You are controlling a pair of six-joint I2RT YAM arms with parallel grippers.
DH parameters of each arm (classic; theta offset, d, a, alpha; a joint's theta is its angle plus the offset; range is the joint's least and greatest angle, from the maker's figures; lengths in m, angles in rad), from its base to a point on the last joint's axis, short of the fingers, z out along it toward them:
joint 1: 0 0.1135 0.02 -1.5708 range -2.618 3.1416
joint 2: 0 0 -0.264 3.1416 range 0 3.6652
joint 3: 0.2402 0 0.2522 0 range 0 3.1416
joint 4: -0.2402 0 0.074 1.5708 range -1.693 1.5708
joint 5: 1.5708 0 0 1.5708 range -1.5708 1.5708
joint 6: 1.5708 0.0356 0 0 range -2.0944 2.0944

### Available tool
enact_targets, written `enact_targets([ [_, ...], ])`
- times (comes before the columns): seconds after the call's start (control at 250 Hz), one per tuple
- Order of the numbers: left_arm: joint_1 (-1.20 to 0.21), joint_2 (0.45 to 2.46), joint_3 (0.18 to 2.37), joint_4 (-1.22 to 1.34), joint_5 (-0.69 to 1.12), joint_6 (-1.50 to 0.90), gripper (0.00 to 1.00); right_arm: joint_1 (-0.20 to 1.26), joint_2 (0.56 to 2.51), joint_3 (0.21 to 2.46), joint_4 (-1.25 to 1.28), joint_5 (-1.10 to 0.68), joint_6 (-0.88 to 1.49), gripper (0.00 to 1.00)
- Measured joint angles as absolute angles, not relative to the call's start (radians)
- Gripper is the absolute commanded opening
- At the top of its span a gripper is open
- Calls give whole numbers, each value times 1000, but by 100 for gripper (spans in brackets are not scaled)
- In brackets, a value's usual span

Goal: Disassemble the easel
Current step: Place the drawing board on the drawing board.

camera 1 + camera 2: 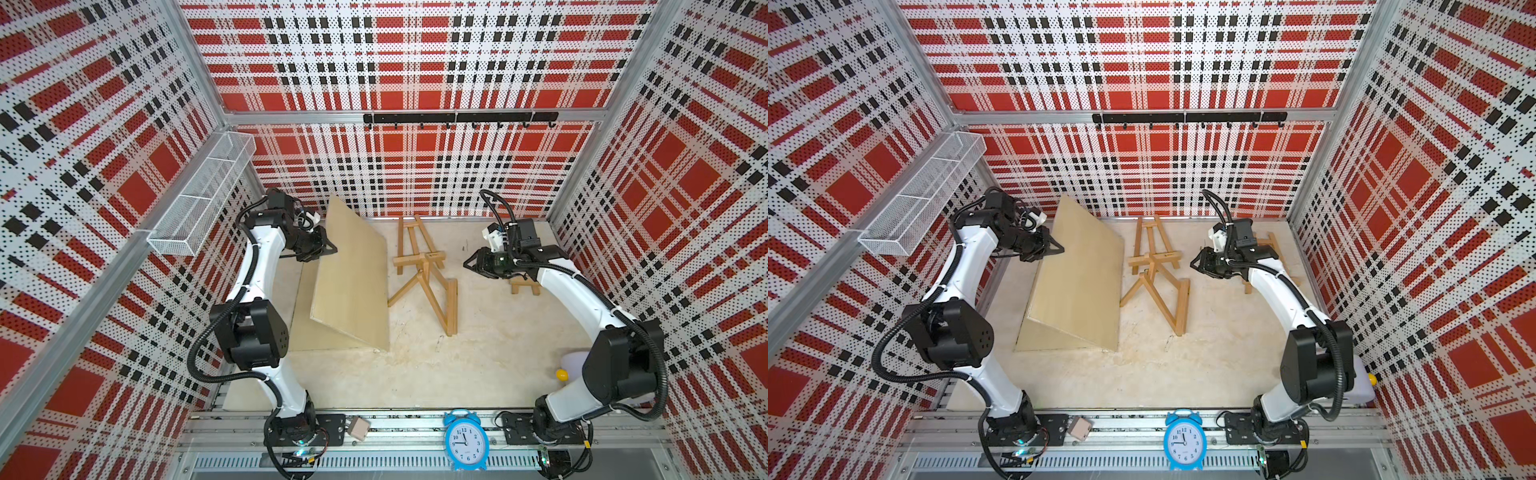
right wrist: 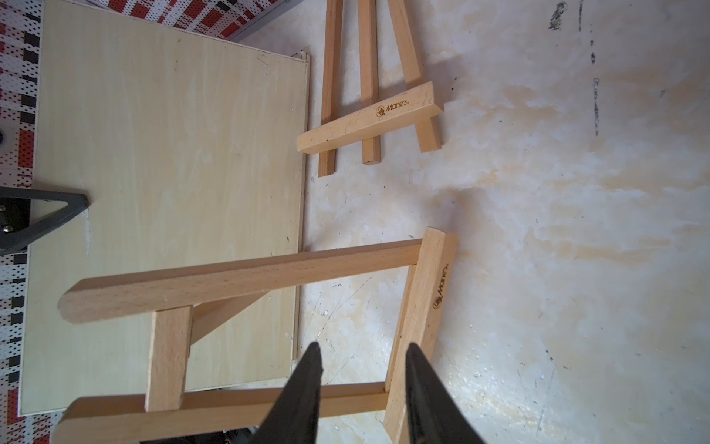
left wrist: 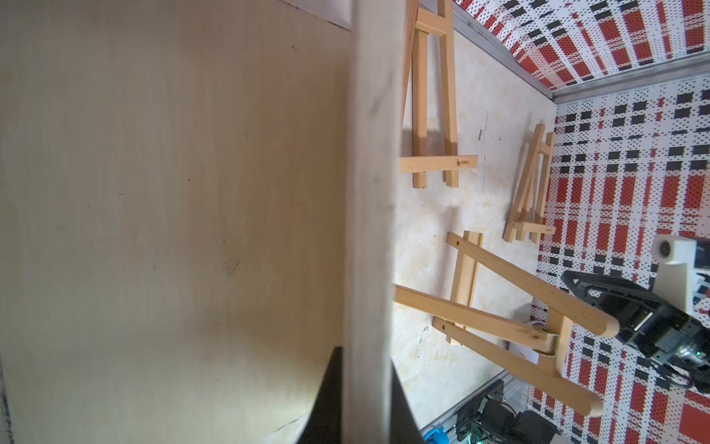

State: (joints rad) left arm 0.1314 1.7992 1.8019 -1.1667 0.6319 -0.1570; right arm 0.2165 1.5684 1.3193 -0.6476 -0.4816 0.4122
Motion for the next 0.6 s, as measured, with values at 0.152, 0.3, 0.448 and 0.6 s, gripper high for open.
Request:
enact_targets([
  [0.152,186,1815,1780,-1162,693,-108,0,237,1604,1361,-656,-463,417,37],
  [0.3,243,1841,1738,-1160,748,-48,0,242,1628,1397,-664,-448,420,37],
  [0.448,302,1858,1672,-1148,814,17,0,250,1645,1431,-676,-434,421,37],
  [0.6,339,1890,1657,-1152,854,64,0,270,1671,1467,-688,-424,426,37],
])
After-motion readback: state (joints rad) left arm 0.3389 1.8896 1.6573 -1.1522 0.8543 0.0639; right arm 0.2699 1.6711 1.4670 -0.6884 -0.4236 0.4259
